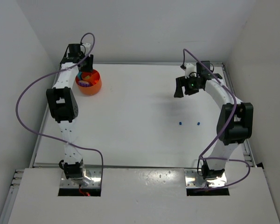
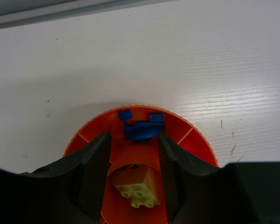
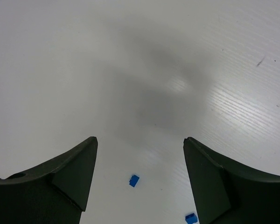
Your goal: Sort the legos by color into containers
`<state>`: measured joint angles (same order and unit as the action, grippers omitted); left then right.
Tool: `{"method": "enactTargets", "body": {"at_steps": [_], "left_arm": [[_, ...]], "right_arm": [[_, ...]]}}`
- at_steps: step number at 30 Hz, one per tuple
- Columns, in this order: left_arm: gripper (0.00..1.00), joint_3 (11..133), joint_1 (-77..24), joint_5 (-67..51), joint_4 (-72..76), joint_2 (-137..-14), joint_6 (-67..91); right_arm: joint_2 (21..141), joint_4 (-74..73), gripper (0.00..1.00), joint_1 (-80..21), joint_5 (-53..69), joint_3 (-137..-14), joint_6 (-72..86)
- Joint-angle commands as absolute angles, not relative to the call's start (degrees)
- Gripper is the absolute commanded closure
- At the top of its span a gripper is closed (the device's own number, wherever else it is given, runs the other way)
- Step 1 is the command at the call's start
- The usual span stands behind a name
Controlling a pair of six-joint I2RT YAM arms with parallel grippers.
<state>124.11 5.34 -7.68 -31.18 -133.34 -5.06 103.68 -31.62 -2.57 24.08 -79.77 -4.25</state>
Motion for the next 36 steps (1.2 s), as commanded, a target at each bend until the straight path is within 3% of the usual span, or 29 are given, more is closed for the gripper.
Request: {"method": "enactTargets", "body": {"at_steps": [1, 3, 6, 11, 14, 17, 22, 26, 36], "left_arm": [[0.5, 125.77, 6.15, -8.61, -30.15, -131.31, -4.39], [0.5, 125.77, 6.15, -9.14, -29.54, -130.0, -4.39], [0.48, 126.82, 6.15, -13.33, -28.48, -127.8, -3.78], [0.27, 125.6, 3.96, -23.9, -28.48, -121.4, -8.42], [0.26, 120.6, -1.13, -21.81, -28.48, -117.7, -14.57], [0.25, 113.23, -8.24, -18.99, -28.48, -112.52, -22.21], [0.25, 111.01, -12.3, -21.77, -30.22, -111.97, -24.16], [0.22, 114.95, -13.45, -28.46, -36.99, -113.55, -29.0], [0.21, 114.96, -13.45, -30.94, -38.06, -114.17, -26.63]], "right_arm": [[103.18, -30.41, 0.25, -2.81, 23.64, -81.21, -5.62], [102.66, -30.94, 0.25, -2.81, 22.59, -81.21, -6.94], [101.52, -33.47, 0.33, -1.41, 20.5, -79.73, -10.88], [97.83, -39.19, 0.48, 0.35, 15.49, -72.01, -21.52], [94.49, -40.34, 0.57, 1.49, 11.53, -66.38, -26.01], [91.41, -42.44, 0.57, 2.11, 10.72, -60.84, -31.17], [90.18, -42.98, 0.54, 2.11, 9.67, -58.62, -38.66], [94.74, -44.64, 0.53, 2.72, 10.19, -59.76, -46.92], [108.44, -48.34, 0.53, 2.72, 7.83, -69.34, -50.8]]}}
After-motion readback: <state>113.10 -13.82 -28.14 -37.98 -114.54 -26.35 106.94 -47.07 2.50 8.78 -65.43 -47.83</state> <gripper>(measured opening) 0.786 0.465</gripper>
